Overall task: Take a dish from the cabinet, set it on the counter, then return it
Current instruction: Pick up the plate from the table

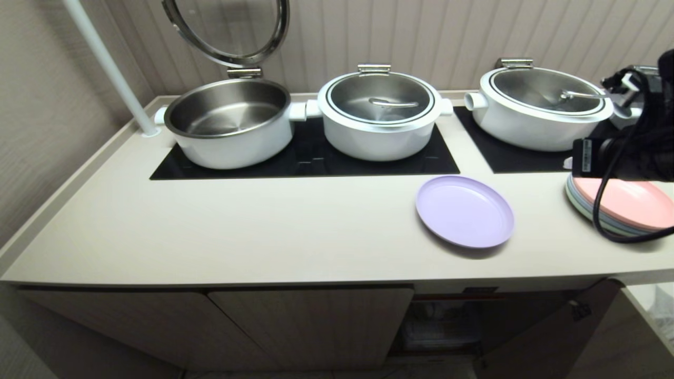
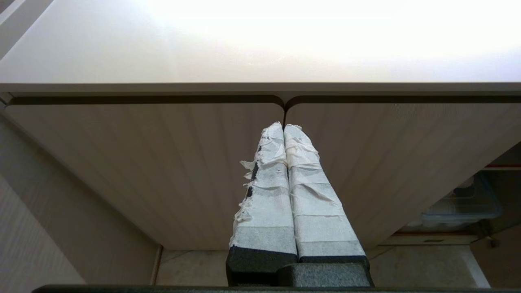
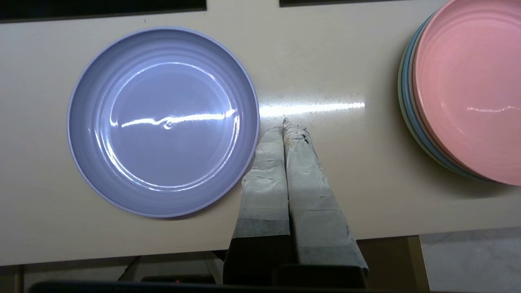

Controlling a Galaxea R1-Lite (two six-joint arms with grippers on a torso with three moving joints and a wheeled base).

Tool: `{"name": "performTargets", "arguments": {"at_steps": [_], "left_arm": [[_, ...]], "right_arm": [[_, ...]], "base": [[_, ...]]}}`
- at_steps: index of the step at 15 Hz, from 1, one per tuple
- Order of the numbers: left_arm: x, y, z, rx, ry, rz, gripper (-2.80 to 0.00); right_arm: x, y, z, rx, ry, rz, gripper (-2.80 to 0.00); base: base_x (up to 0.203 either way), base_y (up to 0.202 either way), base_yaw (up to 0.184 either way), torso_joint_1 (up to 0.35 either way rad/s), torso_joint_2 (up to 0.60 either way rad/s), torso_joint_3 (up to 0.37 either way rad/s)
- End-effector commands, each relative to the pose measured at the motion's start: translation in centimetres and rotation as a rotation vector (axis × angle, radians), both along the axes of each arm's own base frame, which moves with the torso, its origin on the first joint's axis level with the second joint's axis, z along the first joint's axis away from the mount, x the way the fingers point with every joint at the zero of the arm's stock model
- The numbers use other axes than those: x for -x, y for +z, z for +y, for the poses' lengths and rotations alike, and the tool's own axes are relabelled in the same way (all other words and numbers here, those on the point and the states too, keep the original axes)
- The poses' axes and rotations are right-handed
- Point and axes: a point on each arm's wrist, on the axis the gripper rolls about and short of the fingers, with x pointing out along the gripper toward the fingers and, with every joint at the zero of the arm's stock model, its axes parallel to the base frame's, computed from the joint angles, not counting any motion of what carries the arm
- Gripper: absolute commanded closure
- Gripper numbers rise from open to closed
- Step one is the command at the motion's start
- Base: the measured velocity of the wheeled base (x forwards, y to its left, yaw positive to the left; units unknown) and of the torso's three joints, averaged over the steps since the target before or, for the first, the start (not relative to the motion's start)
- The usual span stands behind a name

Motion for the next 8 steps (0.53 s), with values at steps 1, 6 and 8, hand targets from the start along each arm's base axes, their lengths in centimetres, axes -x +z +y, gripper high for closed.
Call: {"name": "performTargets", "arguments": {"at_steps": [1,6,8], "left_arm": [[0.0,0.0,0.0,0.001,0.000,-0.001,0.00],[0.0,0.0,0.0,0.001,0.000,-0.001,0.00],[0.0,0.0,0.0,0.001,0.000,-0.001,0.00]], "right_arm": [[-2.6,-1.5,0.2,0.012,-0.002,0.141,0.00],[-4.5,-3.4,0.4,0.016,-0.011,0.327,0.00],[-5.8,-3.7,0.6,-0.010,-0.031,0.331,0.00]], "base": [[0.000,0.000,0.000,0.000,0.00,0.000],[0.000,0.000,0.000,0.000,0.00,0.000],[0.000,0.000,0.000,0.000,0.00,0.000]]}}
